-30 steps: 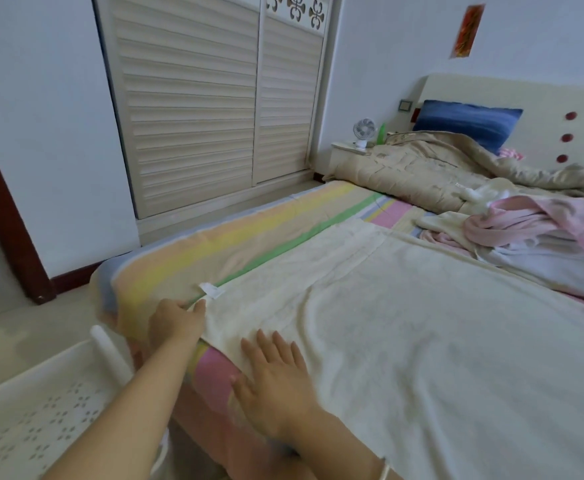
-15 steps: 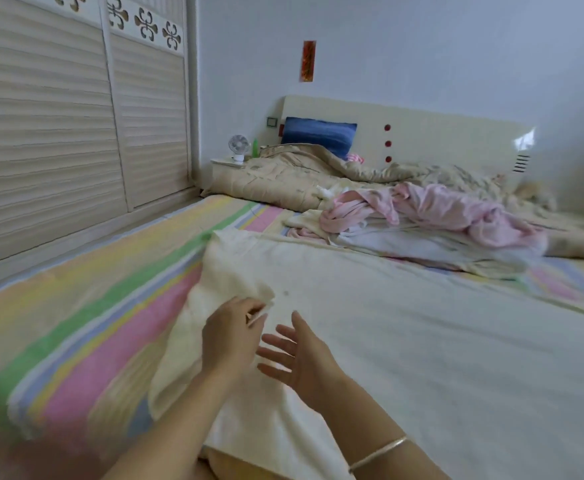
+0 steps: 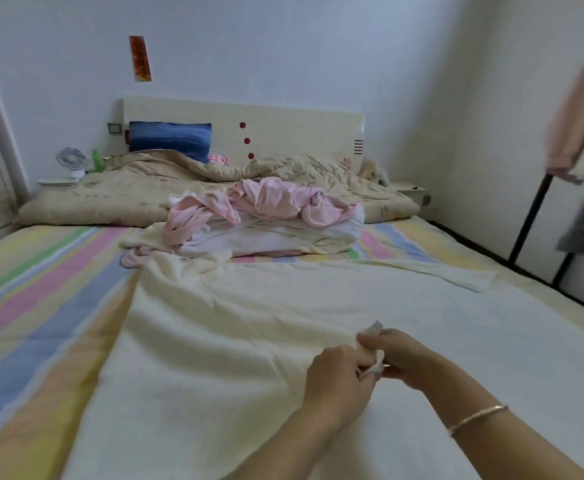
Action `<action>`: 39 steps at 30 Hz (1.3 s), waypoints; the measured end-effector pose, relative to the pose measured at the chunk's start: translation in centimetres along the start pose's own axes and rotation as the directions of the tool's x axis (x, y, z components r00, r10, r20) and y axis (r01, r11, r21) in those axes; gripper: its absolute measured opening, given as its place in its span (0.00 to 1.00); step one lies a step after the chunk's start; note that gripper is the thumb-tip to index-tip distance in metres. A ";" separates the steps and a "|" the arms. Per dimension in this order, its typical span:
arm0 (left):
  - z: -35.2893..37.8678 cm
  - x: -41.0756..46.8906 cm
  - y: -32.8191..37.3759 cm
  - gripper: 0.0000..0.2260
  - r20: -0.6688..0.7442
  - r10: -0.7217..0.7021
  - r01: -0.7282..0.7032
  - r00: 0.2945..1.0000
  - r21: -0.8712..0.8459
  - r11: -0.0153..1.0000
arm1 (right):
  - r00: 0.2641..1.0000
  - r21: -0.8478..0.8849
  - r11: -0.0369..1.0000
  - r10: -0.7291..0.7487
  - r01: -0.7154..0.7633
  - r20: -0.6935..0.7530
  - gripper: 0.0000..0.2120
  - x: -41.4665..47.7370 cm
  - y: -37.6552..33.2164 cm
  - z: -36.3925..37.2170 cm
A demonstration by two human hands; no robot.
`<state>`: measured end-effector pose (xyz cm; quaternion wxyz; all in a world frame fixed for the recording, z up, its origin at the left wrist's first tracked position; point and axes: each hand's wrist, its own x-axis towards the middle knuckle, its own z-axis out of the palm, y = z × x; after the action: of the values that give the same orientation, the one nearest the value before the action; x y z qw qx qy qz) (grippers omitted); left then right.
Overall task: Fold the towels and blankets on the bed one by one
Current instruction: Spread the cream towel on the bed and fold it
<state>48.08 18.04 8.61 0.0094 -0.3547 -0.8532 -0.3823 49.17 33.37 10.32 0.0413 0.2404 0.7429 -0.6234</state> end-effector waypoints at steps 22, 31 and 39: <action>34.2 9.8 28.9 0.19 0.440 0.122 0.012 0.890 -0.290 0.957 | 0.972 -0.314 0.925 0.169 -0.214 -0.162 0.15 -8.4 15.9 -45.1; 33.8 12.1 27.0 0.11 0.103 -0.056 0.053 0.993 0.034 0.998 | 0.924 -0.360 0.920 0.004 -0.153 -0.383 0.15 -9.4 19.6 -44.0; 31.7 19.0 23.4 0.14 0.452 -0.126 -0.028 0.883 0.317 0.948 | 0.930 -0.174 0.970 0.098 -0.169 -0.355 0.10 -10.9 21.7 -43.4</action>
<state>56.28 60.99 6.71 -0.1495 -0.4082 -0.8888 -0.1447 78.04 73.47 4.11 -0.0224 0.3904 0.7797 -0.4891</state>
